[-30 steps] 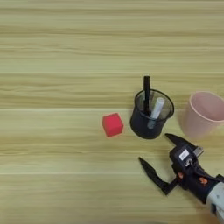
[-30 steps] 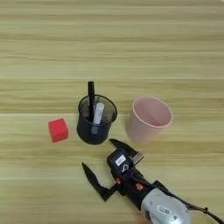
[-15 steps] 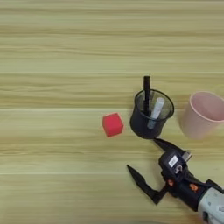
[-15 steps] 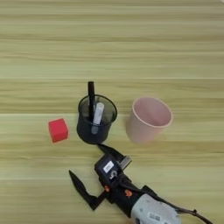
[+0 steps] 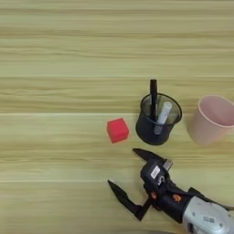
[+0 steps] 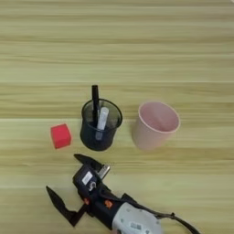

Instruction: Move the objects on the table

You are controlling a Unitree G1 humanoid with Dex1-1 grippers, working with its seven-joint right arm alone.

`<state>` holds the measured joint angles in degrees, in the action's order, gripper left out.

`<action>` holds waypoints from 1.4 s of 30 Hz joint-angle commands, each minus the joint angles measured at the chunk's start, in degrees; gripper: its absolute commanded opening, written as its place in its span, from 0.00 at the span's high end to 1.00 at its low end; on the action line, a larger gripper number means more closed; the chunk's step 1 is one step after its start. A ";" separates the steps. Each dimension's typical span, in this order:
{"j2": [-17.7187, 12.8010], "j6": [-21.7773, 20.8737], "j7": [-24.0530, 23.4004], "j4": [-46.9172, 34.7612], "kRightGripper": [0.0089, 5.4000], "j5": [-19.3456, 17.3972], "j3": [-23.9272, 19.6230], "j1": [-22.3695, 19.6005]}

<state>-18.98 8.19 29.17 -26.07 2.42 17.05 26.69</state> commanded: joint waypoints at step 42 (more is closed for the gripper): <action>10.06 0.72 -8.95 17.90 0.00 -0.84 -1.59 -14.73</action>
<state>-9.03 8.26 21.50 -9.19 0.94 15.64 13.45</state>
